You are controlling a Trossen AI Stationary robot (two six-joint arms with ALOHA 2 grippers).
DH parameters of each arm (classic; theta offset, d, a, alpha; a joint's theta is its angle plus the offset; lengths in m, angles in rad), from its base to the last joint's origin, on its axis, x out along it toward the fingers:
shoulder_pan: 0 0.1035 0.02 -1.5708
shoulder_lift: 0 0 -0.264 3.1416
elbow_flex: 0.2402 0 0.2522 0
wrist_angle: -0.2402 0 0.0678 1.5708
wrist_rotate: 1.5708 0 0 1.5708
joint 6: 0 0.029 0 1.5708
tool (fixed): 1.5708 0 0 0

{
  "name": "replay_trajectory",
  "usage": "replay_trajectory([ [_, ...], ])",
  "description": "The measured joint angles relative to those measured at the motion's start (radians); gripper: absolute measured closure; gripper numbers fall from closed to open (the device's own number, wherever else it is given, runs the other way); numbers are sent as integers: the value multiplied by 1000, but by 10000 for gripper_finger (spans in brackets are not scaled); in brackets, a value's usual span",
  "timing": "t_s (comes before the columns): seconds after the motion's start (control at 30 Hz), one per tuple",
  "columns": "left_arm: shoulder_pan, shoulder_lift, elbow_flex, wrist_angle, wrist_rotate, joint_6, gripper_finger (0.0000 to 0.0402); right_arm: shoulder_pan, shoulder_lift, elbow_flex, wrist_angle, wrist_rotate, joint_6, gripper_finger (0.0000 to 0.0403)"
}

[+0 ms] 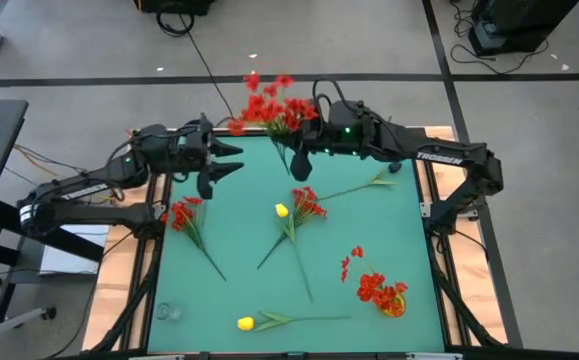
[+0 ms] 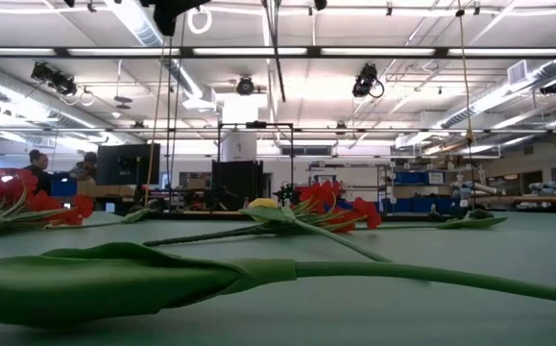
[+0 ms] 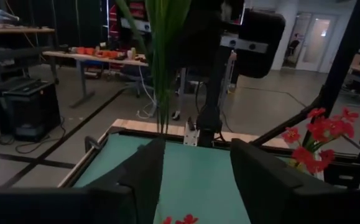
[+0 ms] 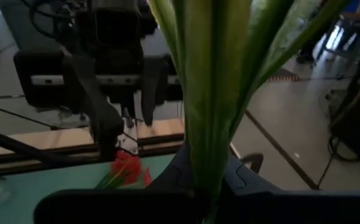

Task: Sort flowers into vase by color
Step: Put the top red flowers into the yellow flower vase

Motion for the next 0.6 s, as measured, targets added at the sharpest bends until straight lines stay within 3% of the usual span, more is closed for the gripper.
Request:
replay_trajectory([
  [0.4,0,-45,0,-22,-5,0,203,198,-101,-2,-231,436,165,387],
  [0.6,0,-45,0,-26,-5,0,203,321,-228,-175,-235,660,308,387],
])
